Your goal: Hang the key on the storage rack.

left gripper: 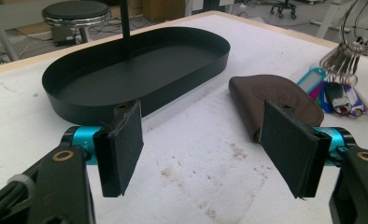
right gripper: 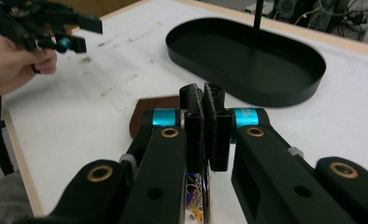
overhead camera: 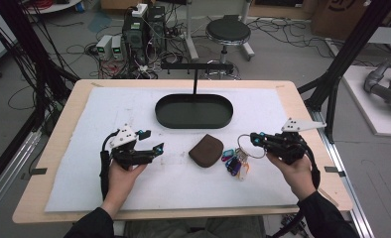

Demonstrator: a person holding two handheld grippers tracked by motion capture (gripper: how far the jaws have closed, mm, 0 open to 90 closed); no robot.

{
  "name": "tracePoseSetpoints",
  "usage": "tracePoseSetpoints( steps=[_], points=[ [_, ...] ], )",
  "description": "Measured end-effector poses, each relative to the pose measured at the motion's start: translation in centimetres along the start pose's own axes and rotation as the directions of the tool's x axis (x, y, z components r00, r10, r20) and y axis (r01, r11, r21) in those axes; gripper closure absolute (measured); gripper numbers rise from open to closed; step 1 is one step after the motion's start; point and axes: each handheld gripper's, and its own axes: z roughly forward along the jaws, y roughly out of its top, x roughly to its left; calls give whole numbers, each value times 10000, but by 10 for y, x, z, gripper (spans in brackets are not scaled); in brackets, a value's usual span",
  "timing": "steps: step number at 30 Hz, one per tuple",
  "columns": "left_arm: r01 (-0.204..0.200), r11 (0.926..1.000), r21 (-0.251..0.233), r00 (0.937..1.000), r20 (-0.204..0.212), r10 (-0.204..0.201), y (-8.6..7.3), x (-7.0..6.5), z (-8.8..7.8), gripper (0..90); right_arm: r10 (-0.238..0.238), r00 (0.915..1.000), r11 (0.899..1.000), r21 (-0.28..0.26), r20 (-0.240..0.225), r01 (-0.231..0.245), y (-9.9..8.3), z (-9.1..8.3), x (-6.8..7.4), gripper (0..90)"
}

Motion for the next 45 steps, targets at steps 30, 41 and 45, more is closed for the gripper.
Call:
tracePoseSetpoints(
  steps=[30, 41, 45],
  points=[
    [-20, 9999, -110, 9998, 172, 22, 3, -1, 0, 302, -1354, 9907, 9882, -709, 130, 1360, 104, 26, -30, 879],
    [-75, 9998, -191, 9998, 205, 78, 4, -2, -1, 303, -1403, 9900, 9883, -584, 108, 1407, 126, 52, -43, 879],
    [-45, 9998, -207, 9997, 224, 50, 5, -2, -1, 303, -1435, 9894, 9879, -567, 213, 1445, 134, 61, -49, 879]
  ],
)
